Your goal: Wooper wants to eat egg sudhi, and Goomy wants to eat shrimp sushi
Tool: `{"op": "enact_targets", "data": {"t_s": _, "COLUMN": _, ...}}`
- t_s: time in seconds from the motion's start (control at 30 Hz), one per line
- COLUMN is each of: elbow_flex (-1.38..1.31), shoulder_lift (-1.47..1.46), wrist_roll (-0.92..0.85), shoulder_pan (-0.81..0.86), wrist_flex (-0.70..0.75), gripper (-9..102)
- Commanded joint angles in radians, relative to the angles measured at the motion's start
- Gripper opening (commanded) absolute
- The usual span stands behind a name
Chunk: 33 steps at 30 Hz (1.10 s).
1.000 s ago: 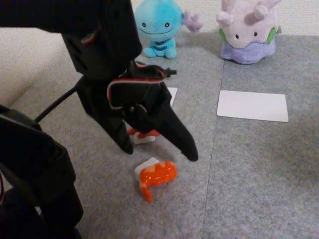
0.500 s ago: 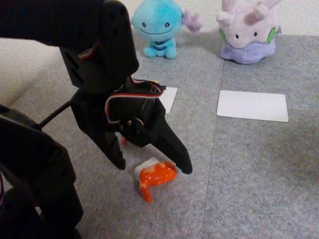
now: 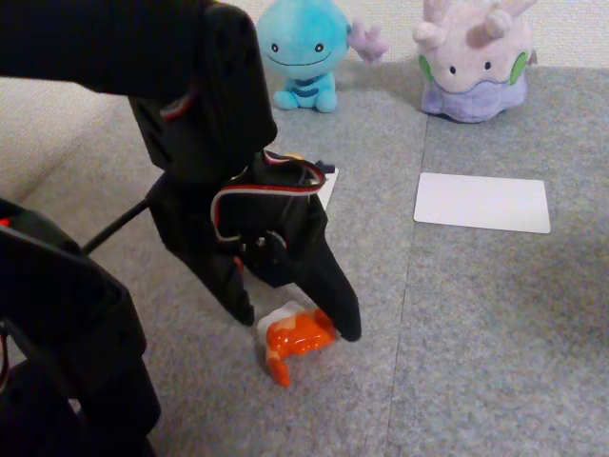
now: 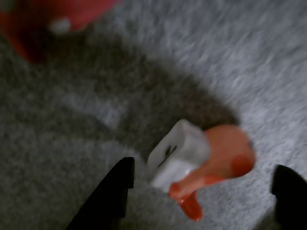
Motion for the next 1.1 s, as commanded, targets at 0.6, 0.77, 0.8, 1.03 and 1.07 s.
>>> {"op": "enact_targets", "data": {"t_s": 0.6, "elbow_flex": 0.127, "shoulder_lift": 0.021, "wrist_roll": -0.008, "shoulder_pan": 0.002, "wrist_flex": -0.140, "gripper": 26}}
{"op": "enact_targets", "data": {"t_s": 0.77, "elbow_flex": 0.127, "shoulder_lift": 0.021, "wrist_roll": -0.008, "shoulder_pan": 0.009, "wrist_flex": -0.137, "gripper": 19}}
{"op": "enact_targets", "data": {"t_s": 0.8, "elbow_flex": 0.127, "shoulder_lift": 0.021, "wrist_roll": -0.008, "shoulder_pan": 0.009, "wrist_flex": -0.135, "gripper": 18}}
{"op": "enact_targets", "data": {"t_s": 1.03, "elbow_flex": 0.126, "shoulder_lift": 0.023, "wrist_roll": -0.005, "shoulder_pan": 0.000, "wrist_flex": -0.135, "gripper": 17}}
{"op": "enact_targets", "data": {"t_s": 1.07, "elbow_flex": 0.124, "shoulder_lift": 0.023, "wrist_roll": -0.005, "shoulder_pan": 0.000, "wrist_flex": -0.135, "gripper": 16}}
